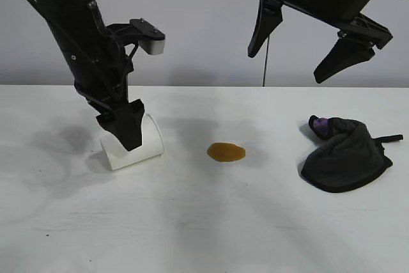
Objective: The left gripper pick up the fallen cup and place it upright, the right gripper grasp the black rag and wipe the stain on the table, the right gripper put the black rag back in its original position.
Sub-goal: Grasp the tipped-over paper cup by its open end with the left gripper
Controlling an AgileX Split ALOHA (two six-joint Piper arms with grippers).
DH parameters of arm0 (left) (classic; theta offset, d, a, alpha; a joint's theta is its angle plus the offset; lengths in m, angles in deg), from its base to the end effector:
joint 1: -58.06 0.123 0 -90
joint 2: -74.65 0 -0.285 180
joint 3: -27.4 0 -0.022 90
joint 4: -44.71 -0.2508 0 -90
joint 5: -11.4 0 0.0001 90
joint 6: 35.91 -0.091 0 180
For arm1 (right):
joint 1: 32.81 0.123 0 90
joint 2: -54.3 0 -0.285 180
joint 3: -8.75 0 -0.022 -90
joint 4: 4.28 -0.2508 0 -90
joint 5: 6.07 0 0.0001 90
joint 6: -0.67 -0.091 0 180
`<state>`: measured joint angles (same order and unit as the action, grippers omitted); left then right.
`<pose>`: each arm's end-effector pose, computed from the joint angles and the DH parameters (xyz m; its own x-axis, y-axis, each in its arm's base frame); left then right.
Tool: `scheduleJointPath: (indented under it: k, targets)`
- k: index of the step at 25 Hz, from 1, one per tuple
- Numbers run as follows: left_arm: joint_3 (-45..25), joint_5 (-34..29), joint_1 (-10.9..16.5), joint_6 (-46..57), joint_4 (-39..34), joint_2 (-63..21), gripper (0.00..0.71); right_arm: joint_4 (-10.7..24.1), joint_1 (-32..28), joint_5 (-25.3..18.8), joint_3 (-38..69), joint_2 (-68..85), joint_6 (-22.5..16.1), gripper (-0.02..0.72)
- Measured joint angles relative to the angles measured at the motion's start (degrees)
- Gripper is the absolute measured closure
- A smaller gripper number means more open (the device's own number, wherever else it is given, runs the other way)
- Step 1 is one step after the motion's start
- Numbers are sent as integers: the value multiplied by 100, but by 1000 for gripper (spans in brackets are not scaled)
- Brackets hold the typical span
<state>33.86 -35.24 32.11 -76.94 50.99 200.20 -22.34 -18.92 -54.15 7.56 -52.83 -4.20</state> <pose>0.3728 -0.1895 0.1643 -0.4267 0.8703 -0.2460 0.8845 0.4583 0.0873 0.3559 0.1097 0.2690 -0.9227 0.0676 -0.3796 -0.0675 0.9410 0.3315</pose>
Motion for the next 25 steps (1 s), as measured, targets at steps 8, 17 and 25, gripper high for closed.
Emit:
scheduleJointPath:
  k: [8, 17, 25]
  targets:
    - [61, 290, 0, -20, 191, 210, 47, 0, 0, 5, 0, 0, 0, 9]
    - [91, 487, 0, -70, 304, 420, 47, 0, 0, 10, 0, 0, 0, 9]
    - [114, 595, 0, -76, 396, 630, 77, 0, 0, 15, 0, 0, 2, 9]
